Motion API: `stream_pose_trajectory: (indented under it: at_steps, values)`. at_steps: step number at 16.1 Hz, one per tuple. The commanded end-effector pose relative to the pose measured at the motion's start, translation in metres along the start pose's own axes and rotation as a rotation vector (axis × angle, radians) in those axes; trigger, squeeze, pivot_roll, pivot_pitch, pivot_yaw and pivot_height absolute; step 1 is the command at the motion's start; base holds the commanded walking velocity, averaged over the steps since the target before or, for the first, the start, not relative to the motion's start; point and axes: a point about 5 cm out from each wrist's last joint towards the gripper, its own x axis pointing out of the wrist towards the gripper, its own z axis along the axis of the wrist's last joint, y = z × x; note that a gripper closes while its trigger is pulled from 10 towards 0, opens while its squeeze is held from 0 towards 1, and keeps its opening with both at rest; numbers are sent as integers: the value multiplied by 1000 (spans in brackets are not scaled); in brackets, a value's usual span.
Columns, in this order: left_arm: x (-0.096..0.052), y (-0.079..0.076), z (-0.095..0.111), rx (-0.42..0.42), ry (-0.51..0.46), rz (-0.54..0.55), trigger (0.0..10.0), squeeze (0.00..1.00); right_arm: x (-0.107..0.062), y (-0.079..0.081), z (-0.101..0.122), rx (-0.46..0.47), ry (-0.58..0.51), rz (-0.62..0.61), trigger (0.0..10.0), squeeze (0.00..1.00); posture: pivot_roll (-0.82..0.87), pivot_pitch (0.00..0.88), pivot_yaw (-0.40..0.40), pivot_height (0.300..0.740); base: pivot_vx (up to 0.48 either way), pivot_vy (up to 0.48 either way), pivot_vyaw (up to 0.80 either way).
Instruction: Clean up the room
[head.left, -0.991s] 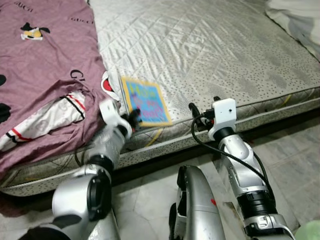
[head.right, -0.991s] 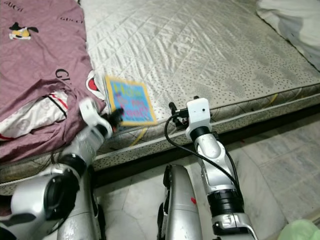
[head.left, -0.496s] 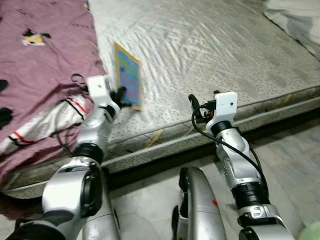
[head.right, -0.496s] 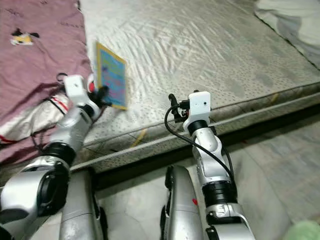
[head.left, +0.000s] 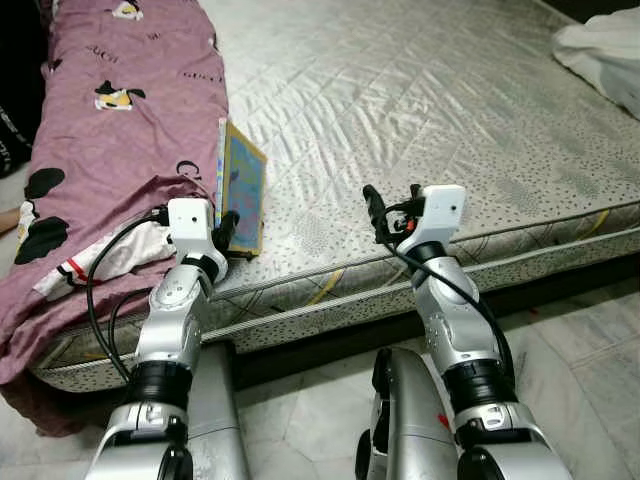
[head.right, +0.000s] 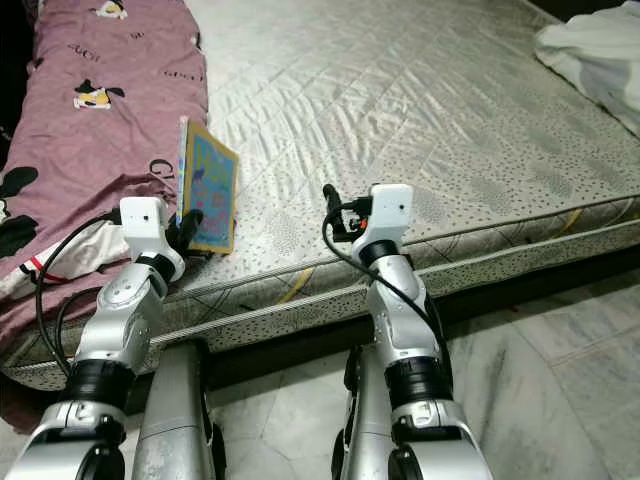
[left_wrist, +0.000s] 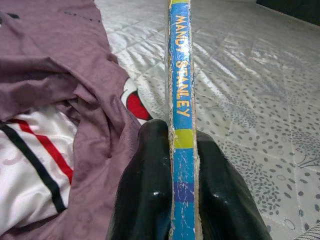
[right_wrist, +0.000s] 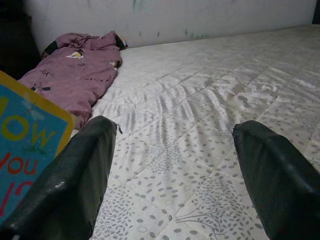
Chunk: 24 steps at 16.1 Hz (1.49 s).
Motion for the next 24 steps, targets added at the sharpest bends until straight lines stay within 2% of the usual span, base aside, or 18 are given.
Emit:
stream_pose_trajectory:
  at_steps: [1,3,5,6,10,11,13,17,22,24]
  values:
    - [-1,2,6,44,-13,16,10000,0,3,2,1,17,-8,5,10000,0,87,0,-19,557,0,0,0]
    - [-4,1,9,19,-27,13,10000,0,5,5,2,23,-14,9,10000,0,83,0,-15,582,0,0,0]
    - [-4,1,12,33,-25,23,10000,0,5,5,3,26,-19,10,10000,0,81,0,-15,602,0,0,0]
    - [-4,-1,12,7,-12,25,10000,0,5,3,2,28,-22,7,10000,0,75,2,-13,617,0,0,0]
    - [-4,-2,13,32,-16,36,10000,0,5,1,3,22,-24,-2,10000,0,70,4,-17,657,0,0,0]
    - [-4,-1,14,80,-30,49,10000,0,5,1,2,20,-24,-4,10000,0,70,4,-17,672,0,0,0]
    - [-2,-2,13,75,-26,54,10000,0,5,0,2,15,-21,-8,10000,0,68,5,-21,692,0,0,0]
    - [0,-11,13,106,-34,27,10000,0,6,-1,1,14,-19,-17,10000,0,69,0,-17,740,0,0,0]
    - [2,-9,13,122,-40,55,10000,0,7,-4,1,-13,-17,-42,10000,0,64,0,-14,740,0,0,0]
    - [4,-8,18,84,-75,64,10000,0,7,-7,1,-18,-15,-58,10000,0,62,0,-12,740,0,0,0]
